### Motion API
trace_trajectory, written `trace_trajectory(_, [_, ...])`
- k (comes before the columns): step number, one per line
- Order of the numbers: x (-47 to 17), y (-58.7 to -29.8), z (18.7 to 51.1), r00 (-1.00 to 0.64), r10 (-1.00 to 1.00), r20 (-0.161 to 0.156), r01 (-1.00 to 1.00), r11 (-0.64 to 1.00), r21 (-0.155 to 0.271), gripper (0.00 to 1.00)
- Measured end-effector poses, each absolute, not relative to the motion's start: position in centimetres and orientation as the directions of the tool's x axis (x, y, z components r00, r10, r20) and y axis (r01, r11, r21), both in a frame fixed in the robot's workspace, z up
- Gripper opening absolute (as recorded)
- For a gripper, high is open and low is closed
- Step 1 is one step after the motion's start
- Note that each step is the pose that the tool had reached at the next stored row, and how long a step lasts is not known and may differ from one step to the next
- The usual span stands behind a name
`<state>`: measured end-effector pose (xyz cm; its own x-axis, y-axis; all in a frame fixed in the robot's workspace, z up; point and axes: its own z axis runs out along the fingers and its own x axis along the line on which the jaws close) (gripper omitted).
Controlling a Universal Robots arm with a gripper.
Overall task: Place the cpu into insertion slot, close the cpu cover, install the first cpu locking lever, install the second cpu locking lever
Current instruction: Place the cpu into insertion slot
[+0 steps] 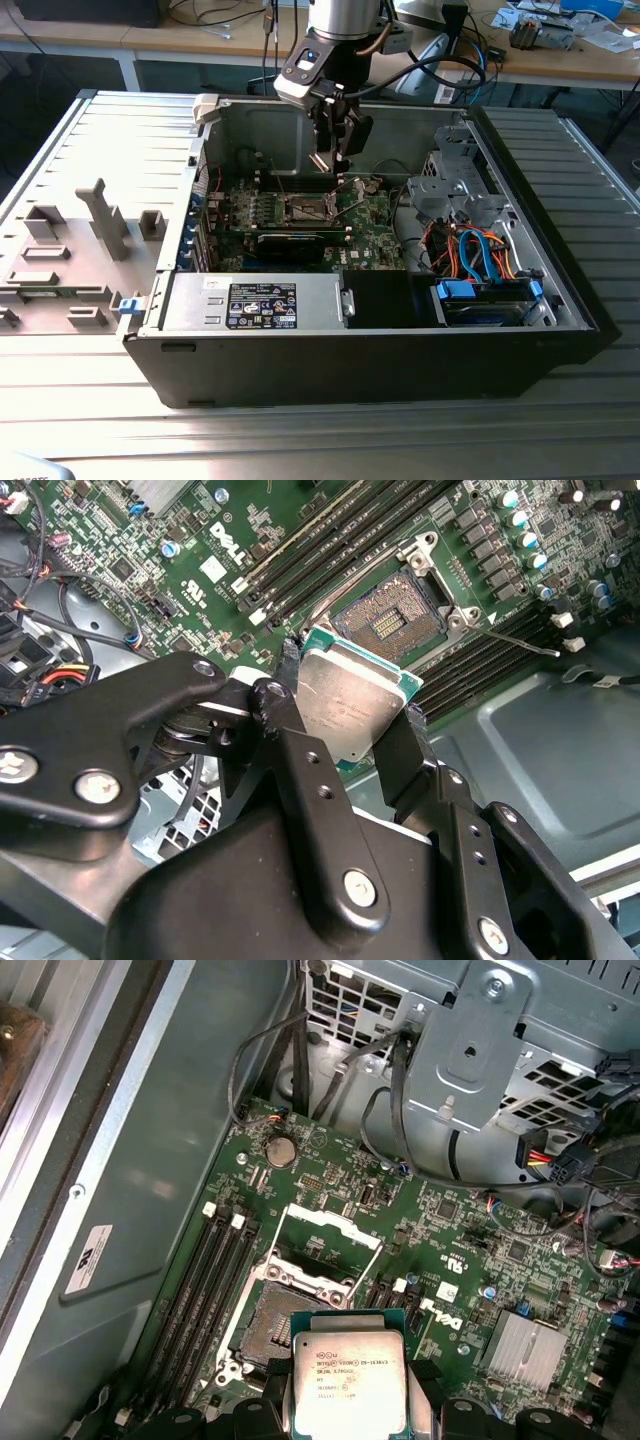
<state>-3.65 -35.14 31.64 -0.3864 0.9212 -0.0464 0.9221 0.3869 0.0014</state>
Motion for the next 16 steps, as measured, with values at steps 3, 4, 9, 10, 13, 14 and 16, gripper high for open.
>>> trace_trajectory(3, [-3.65,-35.14,31.64,-0.384,0.922,-0.046,0.923,0.385,0.001,0.54])
trace_trajectory(4, [-3.65,-35.14,31.64,-0.384,0.922,-0.046,0.923,0.384,0.001,0.54])
trace_trajectory(9, [-3.65,-35.13,31.60,-0.371,0.927,-0.046,0.928,0.372,0.001,0.54])
trace_trajectory(10, [-3.65,-35.13,31.60,-0.368,0.929,-0.046,0.930,0.369,0.001,0.54])
trace_trajectory(13, [-3.65,-35.13,31.59,-0.361,0.932,-0.046,0.933,0.361,0.001,0.54])
trace_trajectory(14, [-3.65,-35.13,31.59,-0.359,0.932,-0.046,0.933,0.360,0.001,0.54])
trace_trajectory(16, [-3.65,-35.13,31.58,-0.356,0.933,-0.046,0.934,0.357,0.001,0.54])
